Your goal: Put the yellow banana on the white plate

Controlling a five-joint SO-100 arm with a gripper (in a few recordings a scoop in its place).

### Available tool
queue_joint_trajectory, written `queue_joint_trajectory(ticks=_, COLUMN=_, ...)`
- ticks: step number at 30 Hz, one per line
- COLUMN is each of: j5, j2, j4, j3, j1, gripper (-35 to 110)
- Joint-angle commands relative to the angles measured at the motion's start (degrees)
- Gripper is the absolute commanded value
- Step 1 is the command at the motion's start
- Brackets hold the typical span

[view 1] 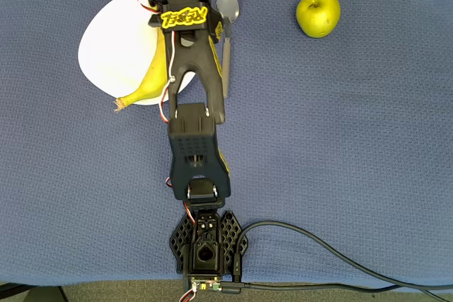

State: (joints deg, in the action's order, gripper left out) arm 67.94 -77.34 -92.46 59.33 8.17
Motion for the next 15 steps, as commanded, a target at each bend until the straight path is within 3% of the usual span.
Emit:
queue_joint_trajectory(ticks=1, j5=-1.85, j2=-9.84, j4=3.96, j3=7.82, j1=-1.67, gripper=46)
queue_joint_trajectory(ticks=7, j5=-7.21, j2=-18.81, j4=12.13, j3=21.36, j1=-3.52, gripper=45)
queue_joint_trajectory(ticks=15, j5=-22.59, j2=-29.44, j4=19.78, j3=35.95, j1=-4.13, gripper=35)
